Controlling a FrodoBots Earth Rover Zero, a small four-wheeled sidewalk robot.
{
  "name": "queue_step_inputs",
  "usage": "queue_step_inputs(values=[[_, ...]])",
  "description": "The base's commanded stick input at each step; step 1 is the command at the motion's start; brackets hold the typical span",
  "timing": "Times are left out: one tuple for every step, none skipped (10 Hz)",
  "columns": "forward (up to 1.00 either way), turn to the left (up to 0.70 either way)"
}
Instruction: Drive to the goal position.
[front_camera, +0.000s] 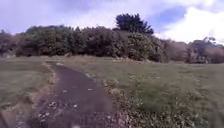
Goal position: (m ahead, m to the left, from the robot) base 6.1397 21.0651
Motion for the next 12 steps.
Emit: queue_step_inputs(values=[[0.85, 0.26], [0.85, 0.34], [0.85, 0.34], [0.85, 0.34], [0.85, 0.34], [0.85, 0.34], [0.85, 0.34], [0.85, 0.34], [0.85, 0.34], [0.85, 0.34], [0.85, 0.34], [0.85, 0.34]])
